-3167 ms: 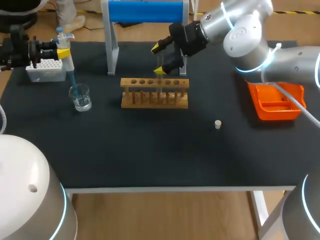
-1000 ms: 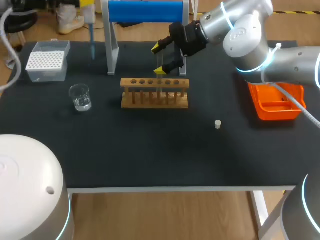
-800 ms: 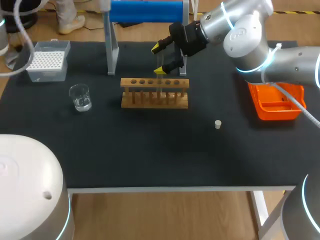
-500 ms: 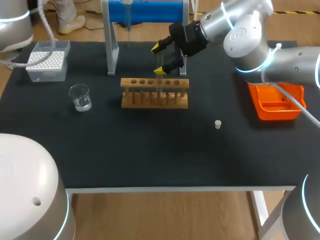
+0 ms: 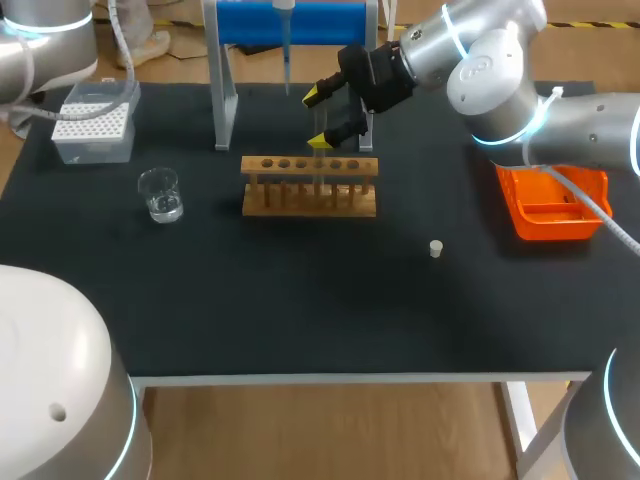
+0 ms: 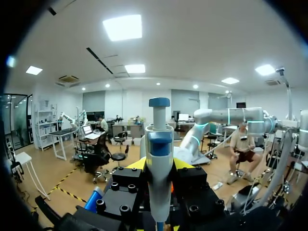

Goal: Invert the test tube, pick up the pipette, mount the tip to pipette, aspirate from beaker and dispense into the tube, eject the tip, return the pipette, and cap with the stopper.

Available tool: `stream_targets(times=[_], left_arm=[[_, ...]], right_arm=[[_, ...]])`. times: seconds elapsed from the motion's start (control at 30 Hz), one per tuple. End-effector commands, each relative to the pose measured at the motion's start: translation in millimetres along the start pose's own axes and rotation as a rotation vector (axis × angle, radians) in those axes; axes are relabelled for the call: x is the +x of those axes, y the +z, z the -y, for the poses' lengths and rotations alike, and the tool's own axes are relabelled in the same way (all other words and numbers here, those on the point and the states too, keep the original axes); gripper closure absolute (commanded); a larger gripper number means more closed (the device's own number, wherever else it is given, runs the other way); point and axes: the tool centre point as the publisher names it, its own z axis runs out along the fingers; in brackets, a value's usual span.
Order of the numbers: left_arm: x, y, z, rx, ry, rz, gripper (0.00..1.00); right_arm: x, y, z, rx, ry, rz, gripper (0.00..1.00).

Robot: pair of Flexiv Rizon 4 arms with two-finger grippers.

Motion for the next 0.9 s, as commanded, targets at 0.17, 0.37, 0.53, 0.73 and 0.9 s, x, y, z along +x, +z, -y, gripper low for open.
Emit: stream_targets(times=[0.17, 0.37, 0.53, 0.73, 0.9], left_arm=[[-1.5, 0, 0.3, -0.001, 0.000, -0.006, 1.00], [-1.5, 0, 0.3, -0.001, 0.000, -0.006, 1.00], [-3.0, 1, 0.6, -0.002, 0.001, -0.010, 1.00], [-8.5, 11, 1.8, 0.001, 0.006, -0.032, 1.00], [-13.4, 18, -2.9, 0.016, -0.015, -0.046, 1.00]], right_arm=[[-1, -1, 0, 0.002, 0.000, -0.003, 0.00], [-1, -1, 0, 0.002, 0.000, -0.003, 0.00], [-1, -1, 0, 0.002, 0.000, -0.003, 0.00], [-1, -1, 0, 0.002, 0.000, -0.003, 0.00], [-1, -1, 0, 0.002, 0.000, -0.003, 0.00]])
